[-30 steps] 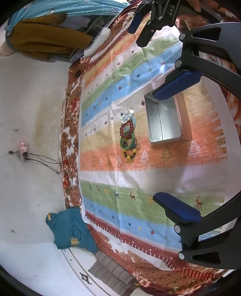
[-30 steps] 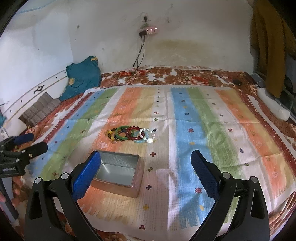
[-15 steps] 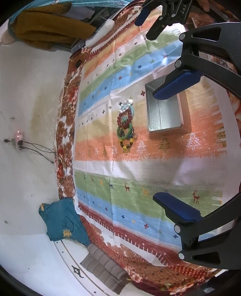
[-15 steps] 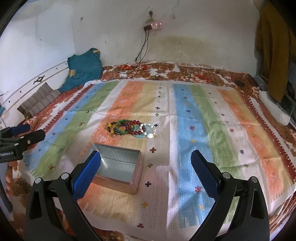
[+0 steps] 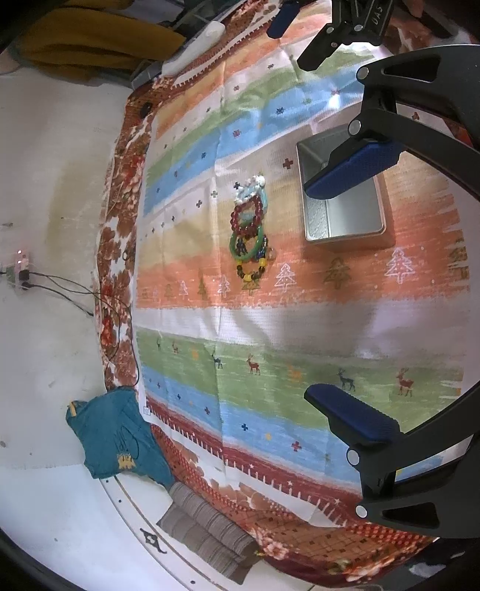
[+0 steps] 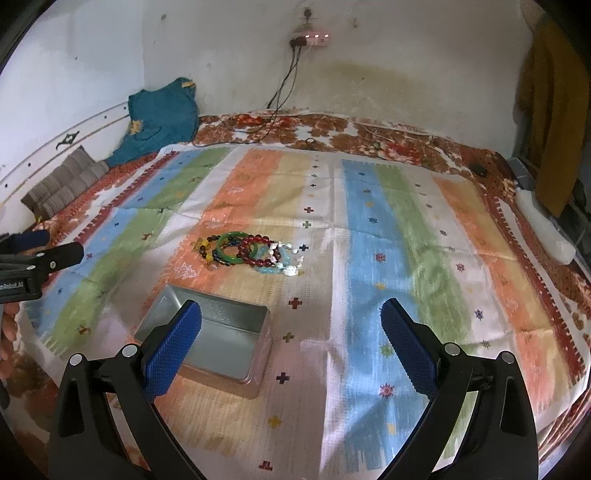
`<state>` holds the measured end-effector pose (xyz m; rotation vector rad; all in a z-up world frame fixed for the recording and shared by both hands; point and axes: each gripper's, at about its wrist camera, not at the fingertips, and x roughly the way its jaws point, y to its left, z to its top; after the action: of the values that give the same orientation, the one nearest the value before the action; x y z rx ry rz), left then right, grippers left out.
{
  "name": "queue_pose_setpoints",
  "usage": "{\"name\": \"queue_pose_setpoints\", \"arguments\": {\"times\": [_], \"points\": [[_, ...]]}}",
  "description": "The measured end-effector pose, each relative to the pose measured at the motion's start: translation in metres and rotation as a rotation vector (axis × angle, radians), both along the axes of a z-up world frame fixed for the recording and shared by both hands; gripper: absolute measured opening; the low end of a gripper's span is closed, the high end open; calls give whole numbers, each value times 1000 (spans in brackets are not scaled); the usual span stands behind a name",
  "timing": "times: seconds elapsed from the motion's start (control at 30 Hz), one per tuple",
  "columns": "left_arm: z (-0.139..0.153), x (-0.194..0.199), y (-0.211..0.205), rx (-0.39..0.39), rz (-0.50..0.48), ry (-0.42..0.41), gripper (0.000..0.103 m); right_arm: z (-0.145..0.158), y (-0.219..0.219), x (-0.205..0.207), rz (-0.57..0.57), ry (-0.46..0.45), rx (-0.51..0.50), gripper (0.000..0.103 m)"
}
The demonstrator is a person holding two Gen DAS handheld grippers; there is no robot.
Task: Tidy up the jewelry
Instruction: 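Move both tools toward the bracelet pile beside the silver tin, then lower the left tool to the black-and-yellow bead bracelet while the right tool reaches the white-pink bead bracelet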
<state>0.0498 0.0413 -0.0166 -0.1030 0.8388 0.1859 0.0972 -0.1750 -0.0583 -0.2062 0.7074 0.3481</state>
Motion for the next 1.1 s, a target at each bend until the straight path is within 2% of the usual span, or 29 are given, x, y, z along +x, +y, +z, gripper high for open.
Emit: {"name": "queue_pose_setpoints", "arguments": {"times": [0.2, 0.43, 0.63, 0.77, 0.83, 1.1], "points": [[-4, 19, 11, -26, 29, 8, 97, -2, 8, 14, 4, 25, 7, 99], [-18, 44, 14, -15, 37, 77, 97, -6, 19, 31, 21, 56, 23, 99], [-20, 60, 19, -31, 43, 75, 97, -7, 27, 44, 25, 66, 32, 99], [-22, 73, 19, 12, 50, 74, 97, -11, 32, 56, 22, 87, 34, 99], [-23, 79, 22, 6, 51, 71, 97, -14, 34, 63, 20, 94, 32, 99], [-43, 106, 39, -2, 98, 99, 97, -19, 38, 87, 26, 124, 45, 99]]}}
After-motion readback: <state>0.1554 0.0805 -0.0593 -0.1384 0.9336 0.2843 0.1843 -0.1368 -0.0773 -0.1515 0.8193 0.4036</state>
